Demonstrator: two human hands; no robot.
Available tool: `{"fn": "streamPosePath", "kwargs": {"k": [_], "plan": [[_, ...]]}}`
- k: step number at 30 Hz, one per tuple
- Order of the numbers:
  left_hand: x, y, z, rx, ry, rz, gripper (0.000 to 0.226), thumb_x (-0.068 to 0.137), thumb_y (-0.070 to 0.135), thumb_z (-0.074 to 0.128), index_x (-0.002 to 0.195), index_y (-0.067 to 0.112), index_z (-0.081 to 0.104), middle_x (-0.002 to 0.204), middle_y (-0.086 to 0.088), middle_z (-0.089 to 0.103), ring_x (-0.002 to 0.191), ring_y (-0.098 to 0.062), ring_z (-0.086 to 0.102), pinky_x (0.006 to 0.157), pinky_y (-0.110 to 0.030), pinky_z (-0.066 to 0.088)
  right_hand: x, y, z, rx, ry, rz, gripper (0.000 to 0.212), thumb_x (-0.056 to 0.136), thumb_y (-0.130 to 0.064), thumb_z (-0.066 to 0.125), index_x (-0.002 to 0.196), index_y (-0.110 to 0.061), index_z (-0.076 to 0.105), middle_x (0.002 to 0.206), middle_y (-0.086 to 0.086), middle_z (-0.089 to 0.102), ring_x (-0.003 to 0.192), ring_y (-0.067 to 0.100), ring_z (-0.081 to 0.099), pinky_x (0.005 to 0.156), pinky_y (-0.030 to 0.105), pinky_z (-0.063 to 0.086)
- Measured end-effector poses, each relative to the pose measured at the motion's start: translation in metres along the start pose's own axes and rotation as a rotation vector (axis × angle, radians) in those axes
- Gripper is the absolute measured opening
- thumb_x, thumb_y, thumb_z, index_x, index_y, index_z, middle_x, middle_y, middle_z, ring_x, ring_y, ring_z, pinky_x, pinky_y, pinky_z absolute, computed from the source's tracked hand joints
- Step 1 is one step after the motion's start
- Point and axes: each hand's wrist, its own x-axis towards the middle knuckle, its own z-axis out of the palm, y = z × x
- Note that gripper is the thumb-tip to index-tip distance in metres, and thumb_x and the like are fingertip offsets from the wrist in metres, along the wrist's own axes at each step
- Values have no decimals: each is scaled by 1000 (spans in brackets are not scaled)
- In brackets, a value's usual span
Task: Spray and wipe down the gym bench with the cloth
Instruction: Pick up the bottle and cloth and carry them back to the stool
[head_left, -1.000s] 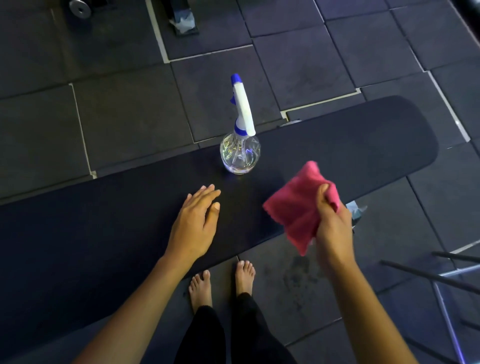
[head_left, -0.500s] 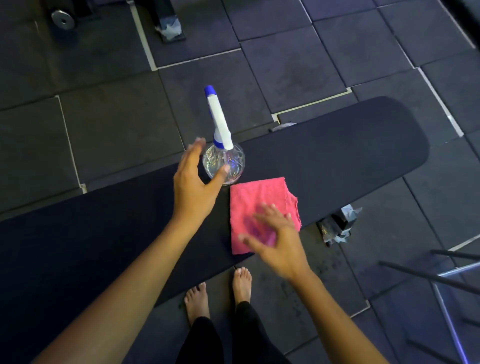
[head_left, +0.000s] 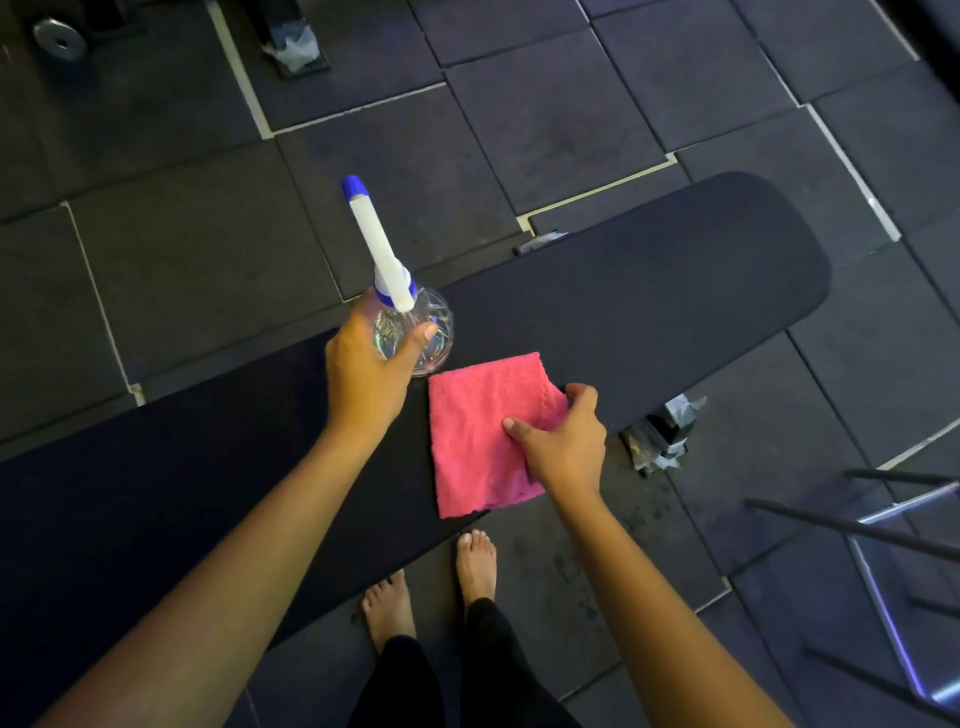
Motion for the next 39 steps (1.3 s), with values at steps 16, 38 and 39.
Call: {"fn": "streamPosePath", "kwargs": {"k": [16, 38, 39], "plan": [[-42, 19, -57, -42, -93, -22, 44, 76, 29, 79, 116, 17, 67, 96, 6, 69, 91, -8, 62, 72, -3, 41, -30, -8, -61, 339, -252, 81, 24, 81, -5, 71, 92, -17, 54, 99, 13, 68, 86, 28, 69, 74, 47, 59], [-248, 325, -88, -54, -669, 212, 37, 73, 24, 82, 109, 21, 70, 95, 2, 74, 91, -18, 69, 81, -36, 57, -306, 75, -389, 972, 266, 104, 39, 76, 11, 67, 112, -1, 57, 98, 19, 66, 76, 29, 64, 61, 39, 58], [-259, 336, -75, -54, -677, 227, 35, 73, 25, 82, 107, 21, 71, 94, 1, 74, 90, -20, 69, 80, -38, 57, -308, 89, -405, 979, 297, 89, 39, 76, 11, 67, 112, 0, 58, 96, 17, 67, 73, 26, 64, 55, 32, 55]]}}
